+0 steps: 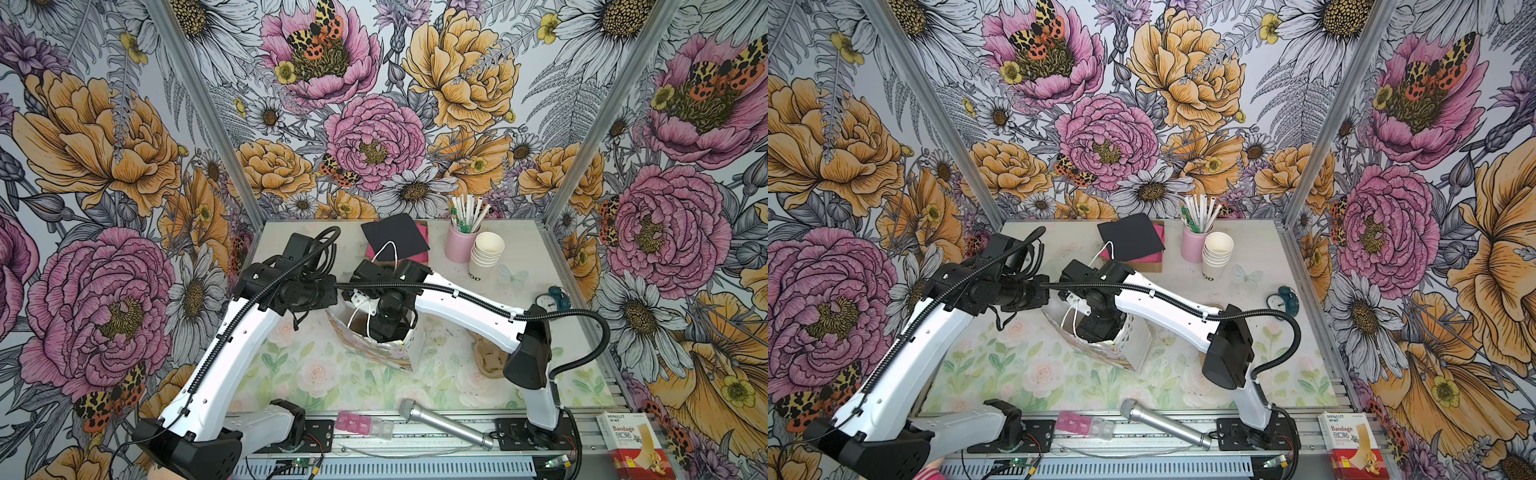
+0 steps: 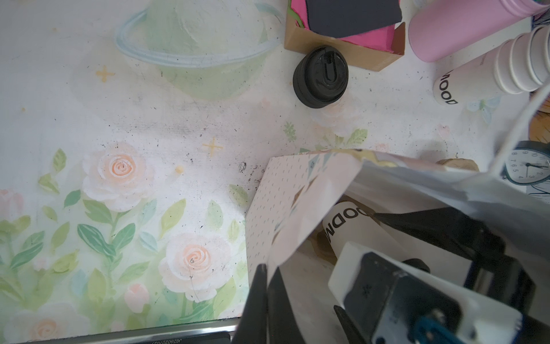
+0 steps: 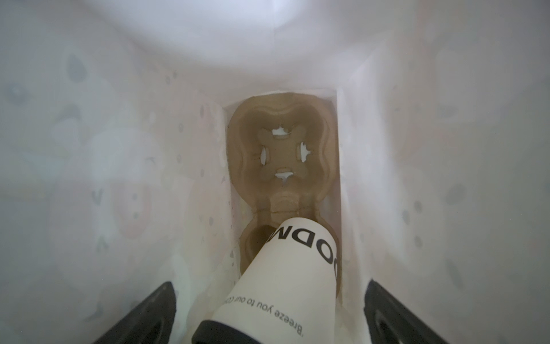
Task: Pack a coffee takeout order
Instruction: Place the coffee cup in the cup tray.
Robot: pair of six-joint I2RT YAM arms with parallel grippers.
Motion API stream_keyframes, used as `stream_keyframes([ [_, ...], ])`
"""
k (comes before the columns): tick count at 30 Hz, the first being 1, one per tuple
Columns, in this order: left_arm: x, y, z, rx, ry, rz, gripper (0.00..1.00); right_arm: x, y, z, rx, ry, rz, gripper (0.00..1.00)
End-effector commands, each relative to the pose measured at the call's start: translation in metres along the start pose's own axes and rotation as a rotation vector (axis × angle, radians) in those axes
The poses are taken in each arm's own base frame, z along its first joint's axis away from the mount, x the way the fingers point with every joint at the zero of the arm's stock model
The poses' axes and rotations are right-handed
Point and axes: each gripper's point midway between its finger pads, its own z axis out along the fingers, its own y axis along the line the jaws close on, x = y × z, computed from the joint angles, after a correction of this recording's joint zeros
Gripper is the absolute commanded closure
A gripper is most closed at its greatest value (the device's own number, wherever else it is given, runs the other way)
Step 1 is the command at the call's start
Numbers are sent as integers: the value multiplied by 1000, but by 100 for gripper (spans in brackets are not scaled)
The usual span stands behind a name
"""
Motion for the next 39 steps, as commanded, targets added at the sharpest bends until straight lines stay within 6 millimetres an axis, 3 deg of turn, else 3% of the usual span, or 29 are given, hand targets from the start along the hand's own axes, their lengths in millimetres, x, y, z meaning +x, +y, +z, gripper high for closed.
stream_keyframes([
  [1, -9, -10, -6, 30, -33, 20, 100, -9, 0, 1, 8, -15, 0, 0],
  [11, -8, -11, -3, 28, -25, 24, 100, -26, 1, -10, 0, -71, 5, 0],
  [19, -8, -11, -3, 24, -25, 28, 100, -27, 2, -7, -6, -60, 6, 0],
  [34, -8, -11, -1, 17, -20, 33, 100, -35, -3, -46, 27, -136, 8, 1],
  [39, -8, -11, 0, 16, -20, 33, 100, -41, -7, -67, 37, -190, 27, 0],
])
